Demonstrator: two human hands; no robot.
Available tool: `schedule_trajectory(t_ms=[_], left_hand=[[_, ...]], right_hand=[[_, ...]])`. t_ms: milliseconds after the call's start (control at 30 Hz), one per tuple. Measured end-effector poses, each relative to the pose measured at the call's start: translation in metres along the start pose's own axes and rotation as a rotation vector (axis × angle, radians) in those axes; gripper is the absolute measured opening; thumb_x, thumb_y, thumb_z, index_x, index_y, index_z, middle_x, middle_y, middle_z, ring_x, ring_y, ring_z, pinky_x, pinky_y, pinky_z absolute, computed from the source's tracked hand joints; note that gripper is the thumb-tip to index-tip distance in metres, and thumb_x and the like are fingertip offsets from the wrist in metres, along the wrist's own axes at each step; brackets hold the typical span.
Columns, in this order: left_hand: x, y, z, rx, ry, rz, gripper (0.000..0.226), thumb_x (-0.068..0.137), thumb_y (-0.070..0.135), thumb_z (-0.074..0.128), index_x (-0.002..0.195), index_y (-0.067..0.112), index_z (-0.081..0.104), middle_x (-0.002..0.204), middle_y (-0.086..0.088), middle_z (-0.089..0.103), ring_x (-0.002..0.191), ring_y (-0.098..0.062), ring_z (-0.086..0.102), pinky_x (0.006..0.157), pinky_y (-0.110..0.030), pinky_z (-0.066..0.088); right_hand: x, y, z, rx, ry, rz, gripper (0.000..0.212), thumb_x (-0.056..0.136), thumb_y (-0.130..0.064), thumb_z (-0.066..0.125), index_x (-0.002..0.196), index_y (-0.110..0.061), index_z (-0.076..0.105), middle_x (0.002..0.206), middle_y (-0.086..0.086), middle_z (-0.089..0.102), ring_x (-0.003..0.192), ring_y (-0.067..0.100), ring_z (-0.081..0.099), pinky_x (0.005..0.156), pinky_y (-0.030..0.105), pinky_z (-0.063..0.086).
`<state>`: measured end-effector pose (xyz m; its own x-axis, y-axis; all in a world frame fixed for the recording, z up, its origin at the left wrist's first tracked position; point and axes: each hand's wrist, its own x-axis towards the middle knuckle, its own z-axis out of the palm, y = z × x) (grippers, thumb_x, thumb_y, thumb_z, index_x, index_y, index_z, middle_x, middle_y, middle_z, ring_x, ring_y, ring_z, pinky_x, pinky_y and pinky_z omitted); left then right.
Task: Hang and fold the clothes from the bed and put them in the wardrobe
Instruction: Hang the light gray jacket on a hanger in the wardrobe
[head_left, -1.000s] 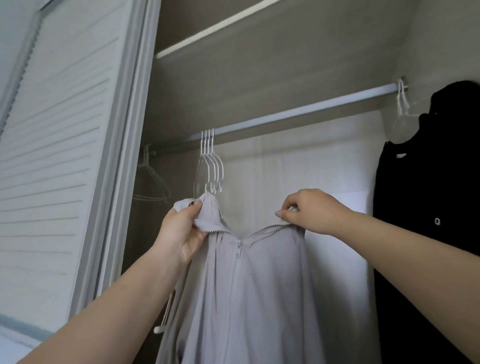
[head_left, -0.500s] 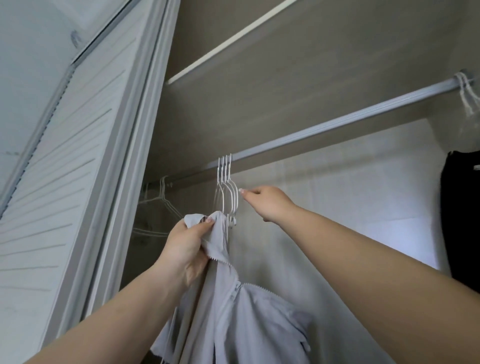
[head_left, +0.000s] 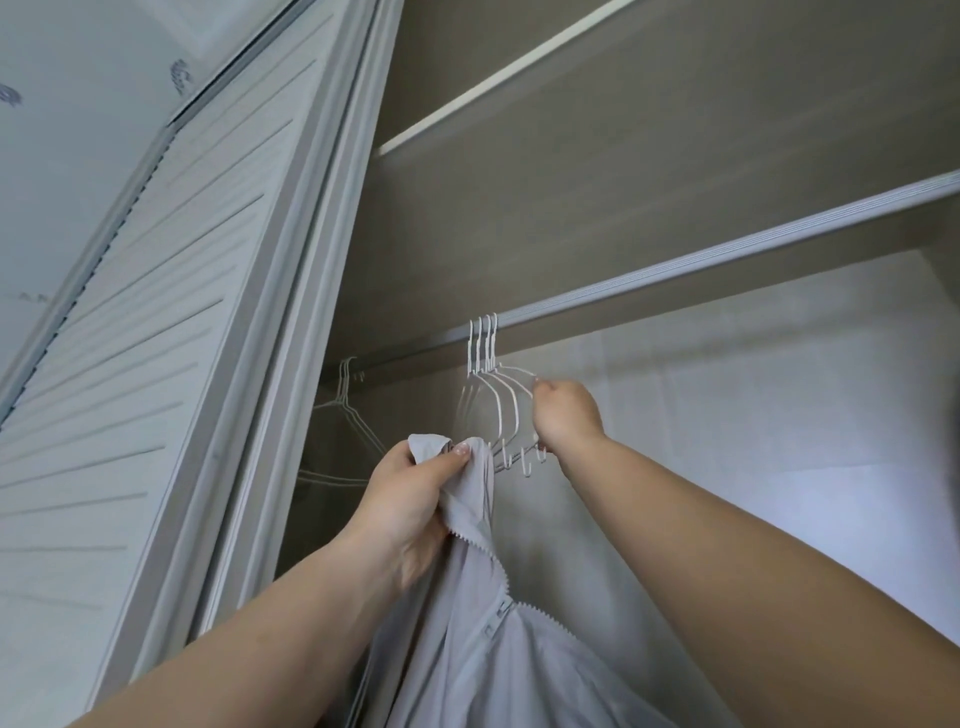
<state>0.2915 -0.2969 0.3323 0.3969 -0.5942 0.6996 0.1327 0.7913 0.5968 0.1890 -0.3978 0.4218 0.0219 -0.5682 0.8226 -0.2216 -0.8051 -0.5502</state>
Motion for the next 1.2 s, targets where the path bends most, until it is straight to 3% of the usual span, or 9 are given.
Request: schedule_trajectory(t_ms=[67, 133, 300, 600, 733, 833, 967, 1133, 1200], left_hand=[[0.0, -0.003, -0.002, -0.001, -0.002, -0.013, 0.006, 0.09, -0.005, 0.057, 0.09, 0.002, 0.056, 0.09, -0.022, 0.063, 0.081, -0.03, 0.064, 0.087, -0.048, 0.052], [-0.001, -0.006, -0.005, -0.003, -0.004, -0.026, 0.007, 0.09, -0.005, 0.057, 0.09, 0.002, 0.055, 0.09, -0.022, 0.064, 0.08, -0.03, 0.064, 0.085, -0.047, 0.052], [-0.006, -0.01, -0.011, -0.014, -0.003, -0.053, 0.007, 0.09, -0.005, 0.056, 0.089, 0.002, 0.055, 0.086, -0.02, 0.064, 0.076, -0.029, 0.065, 0.077, -0.042, 0.055], [-0.021, -0.024, 0.004, -0.065, -0.025, -0.099, 0.008, 0.09, -0.007, 0.056, 0.088, 0.001, 0.058, 0.083, -0.019, 0.067, 0.075, -0.028, 0.066, 0.076, -0.04, 0.055], [-0.03, -0.038, 0.016, -0.091, -0.051, -0.14, 0.007, 0.089, -0.006, 0.057, 0.092, 0.001, 0.058, 0.089, -0.02, 0.067, 0.077, -0.028, 0.066, 0.075, -0.039, 0.056], [-0.038, -0.05, 0.025, -0.091, -0.057, -0.17, 0.009, 0.088, -0.007, 0.057, 0.089, 0.002, 0.058, 0.085, -0.019, 0.067, 0.071, -0.024, 0.066, 0.066, -0.033, 0.058], [-0.048, -0.068, 0.038, -0.11, -0.09, -0.223, 0.009, 0.088, -0.008, 0.056, 0.087, 0.001, 0.058, 0.078, -0.017, 0.067, 0.061, -0.02, 0.068, 0.058, -0.029, 0.058], [-0.057, -0.093, 0.062, -0.121, -0.116, -0.283, 0.024, 0.088, -0.006, 0.058, 0.111, -0.009, 0.056, 0.092, -0.024, 0.066, 0.072, -0.026, 0.066, 0.064, -0.032, 0.058], [-0.059, -0.098, 0.071, -0.142, -0.129, -0.297, 0.026, 0.088, -0.006, 0.058, 0.113, -0.009, 0.055, 0.09, -0.023, 0.066, 0.07, -0.025, 0.067, 0.062, -0.032, 0.058]], right_hand=[[0.002, 0.001, -0.001, 0.014, 0.087, -0.007, 0.04, 0.102, -0.027, 0.032, 0.088, -0.002, 0.059, 0.099, 0.022, 0.062, 0.096, 0.036, 0.059, 0.078, 0.034, 0.045], [0.004, -0.001, -0.001, 0.04, 0.16, -0.017, 0.042, 0.102, -0.026, 0.031, 0.104, -0.003, 0.066, 0.11, 0.017, 0.065, 0.101, 0.036, 0.059, 0.082, 0.035, 0.048], [0.007, -0.005, -0.002, 0.029, 0.265, -0.047, 0.038, 0.102, -0.027, 0.029, 0.108, -0.012, 0.063, 0.111, 0.011, 0.064, 0.096, 0.031, 0.056, 0.074, 0.029, 0.035], [0.002, 0.025, -0.041, 0.027, 0.351, -0.038, 0.034, 0.101, -0.03, 0.031, 0.099, -0.017, 0.062, 0.1, 0.008, 0.068, 0.095, 0.03, 0.063, 0.079, 0.034, 0.046], [-0.015, 0.054, -0.079, 0.154, 0.319, -0.042, 0.032, 0.101, -0.026, 0.032, 0.078, -0.023, 0.054, 0.087, -0.003, 0.066, 0.077, 0.019, 0.07, 0.07, 0.03, 0.044], [-0.034, 0.073, -0.111, 0.191, 0.326, -0.043, 0.032, 0.101, -0.022, 0.029, 0.078, -0.026, 0.051, 0.085, 0.0, 0.068, 0.067, 0.015, 0.069, 0.056, 0.027, 0.038], [-0.046, 0.067, -0.15, 0.182, 0.383, -0.072, 0.031, 0.101, -0.019, 0.028, 0.08, -0.024, 0.051, 0.079, 0.0, 0.068, 0.06, 0.014, 0.066, 0.052, 0.025, 0.039], [-0.053, 0.066, -0.194, 0.133, 0.457, -0.113, 0.032, 0.101, -0.02, 0.029, 0.078, -0.026, 0.051, 0.072, -0.004, 0.068, 0.054, 0.012, 0.062, 0.058, 0.029, 0.044], [-0.053, 0.066, -0.205, 0.113, 0.462, -0.129, 0.032, 0.1, -0.02, 0.029, 0.079, -0.026, 0.052, 0.071, -0.004, 0.068, 0.051, 0.011, 0.061, 0.064, 0.038, 0.048]])
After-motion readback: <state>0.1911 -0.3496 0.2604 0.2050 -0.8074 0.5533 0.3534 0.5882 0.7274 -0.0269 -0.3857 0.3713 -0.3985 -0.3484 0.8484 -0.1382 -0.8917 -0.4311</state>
